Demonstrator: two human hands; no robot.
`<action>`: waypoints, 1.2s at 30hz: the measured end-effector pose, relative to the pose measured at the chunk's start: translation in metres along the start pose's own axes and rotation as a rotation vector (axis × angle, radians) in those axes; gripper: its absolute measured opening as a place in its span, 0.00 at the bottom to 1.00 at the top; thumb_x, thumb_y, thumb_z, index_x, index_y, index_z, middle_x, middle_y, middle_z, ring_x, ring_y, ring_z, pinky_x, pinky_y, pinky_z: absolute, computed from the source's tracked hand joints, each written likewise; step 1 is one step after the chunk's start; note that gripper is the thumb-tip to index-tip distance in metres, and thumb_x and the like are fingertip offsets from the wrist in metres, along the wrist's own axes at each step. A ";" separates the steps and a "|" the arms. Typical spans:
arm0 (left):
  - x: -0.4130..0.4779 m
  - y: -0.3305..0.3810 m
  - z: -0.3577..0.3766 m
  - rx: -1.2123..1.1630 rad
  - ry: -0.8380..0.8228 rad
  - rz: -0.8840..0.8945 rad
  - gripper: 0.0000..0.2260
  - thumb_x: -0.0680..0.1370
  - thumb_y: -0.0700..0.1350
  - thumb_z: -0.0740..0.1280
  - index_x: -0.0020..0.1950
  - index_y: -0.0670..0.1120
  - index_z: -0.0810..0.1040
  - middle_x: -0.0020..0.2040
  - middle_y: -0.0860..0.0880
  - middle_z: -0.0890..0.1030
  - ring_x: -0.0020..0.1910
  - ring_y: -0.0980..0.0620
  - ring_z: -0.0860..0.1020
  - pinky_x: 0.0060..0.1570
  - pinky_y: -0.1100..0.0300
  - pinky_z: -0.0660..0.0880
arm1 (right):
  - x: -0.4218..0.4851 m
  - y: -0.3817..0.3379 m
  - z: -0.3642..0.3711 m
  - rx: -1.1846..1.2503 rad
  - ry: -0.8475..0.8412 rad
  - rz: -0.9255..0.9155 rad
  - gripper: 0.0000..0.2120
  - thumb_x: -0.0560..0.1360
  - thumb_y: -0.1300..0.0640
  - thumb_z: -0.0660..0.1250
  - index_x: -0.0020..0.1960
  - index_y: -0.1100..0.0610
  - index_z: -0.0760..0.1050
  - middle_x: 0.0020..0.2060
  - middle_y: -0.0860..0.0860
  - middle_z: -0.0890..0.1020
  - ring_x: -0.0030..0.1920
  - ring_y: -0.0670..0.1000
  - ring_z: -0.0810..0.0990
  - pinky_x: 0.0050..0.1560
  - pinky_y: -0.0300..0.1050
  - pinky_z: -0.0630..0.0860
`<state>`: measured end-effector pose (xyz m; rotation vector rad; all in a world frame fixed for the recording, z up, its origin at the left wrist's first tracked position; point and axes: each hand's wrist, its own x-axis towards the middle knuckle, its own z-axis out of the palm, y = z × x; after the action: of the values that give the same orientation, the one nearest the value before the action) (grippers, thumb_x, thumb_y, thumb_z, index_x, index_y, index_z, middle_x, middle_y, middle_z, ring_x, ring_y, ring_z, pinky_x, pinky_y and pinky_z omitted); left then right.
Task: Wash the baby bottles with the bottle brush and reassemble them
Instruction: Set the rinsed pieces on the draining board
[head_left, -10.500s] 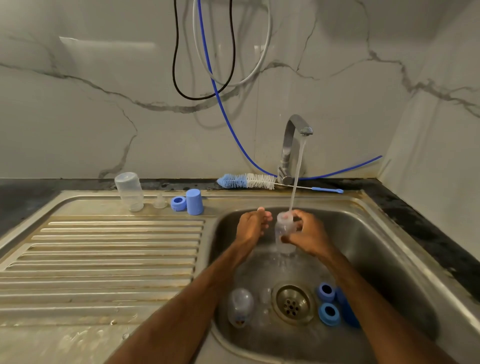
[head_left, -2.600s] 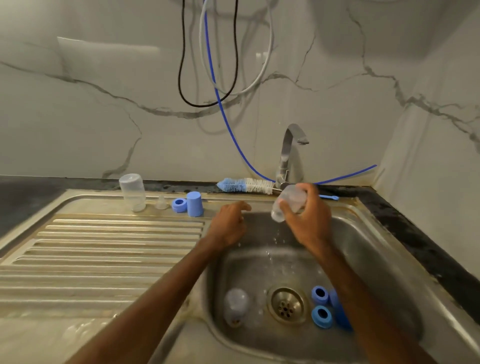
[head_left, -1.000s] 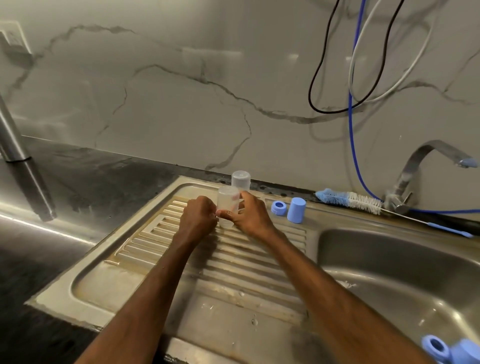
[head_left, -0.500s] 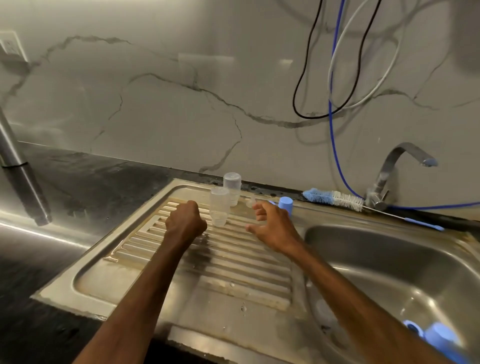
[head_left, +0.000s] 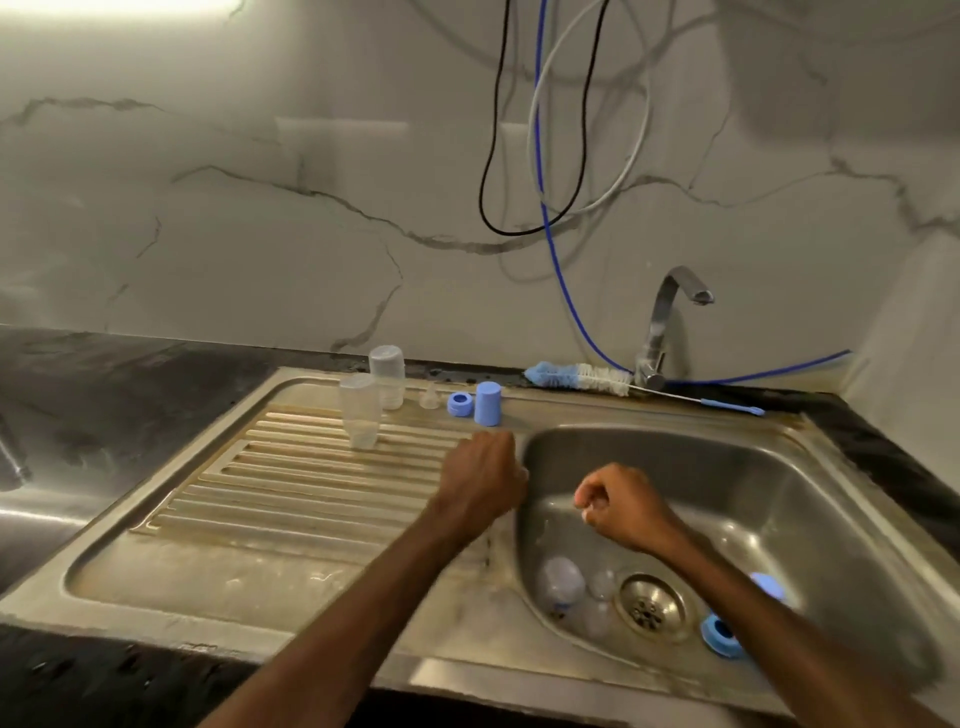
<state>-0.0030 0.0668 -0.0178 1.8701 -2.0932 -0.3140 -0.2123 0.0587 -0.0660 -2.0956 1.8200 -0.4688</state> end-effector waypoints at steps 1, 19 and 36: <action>0.004 0.013 0.011 0.007 -0.022 0.030 0.08 0.80 0.50 0.68 0.53 0.46 0.77 0.54 0.45 0.82 0.53 0.45 0.80 0.52 0.51 0.78 | 0.001 0.008 0.004 -0.018 -0.032 0.004 0.09 0.68 0.61 0.73 0.39 0.46 0.82 0.35 0.42 0.83 0.40 0.39 0.82 0.43 0.35 0.76; 0.076 0.070 0.070 0.073 -0.079 0.219 0.10 0.81 0.47 0.66 0.60 0.44 0.75 0.60 0.42 0.79 0.59 0.39 0.78 0.59 0.46 0.76 | 0.036 0.082 0.051 -0.073 -0.423 0.071 0.15 0.66 0.56 0.82 0.47 0.56 0.79 0.46 0.52 0.83 0.45 0.50 0.82 0.38 0.36 0.73; 0.189 0.155 0.064 0.572 0.264 0.801 0.31 0.79 0.40 0.69 0.80 0.45 0.61 0.82 0.45 0.57 0.77 0.44 0.63 0.73 0.48 0.65 | 0.034 0.093 -0.041 0.983 0.358 0.179 0.14 0.70 0.64 0.78 0.55 0.57 0.82 0.46 0.55 0.88 0.49 0.53 0.87 0.55 0.51 0.83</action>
<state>-0.1874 -0.1046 -0.0037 1.0307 -2.6690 0.7351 -0.3089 0.0113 -0.0699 -1.2071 1.4332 -1.4034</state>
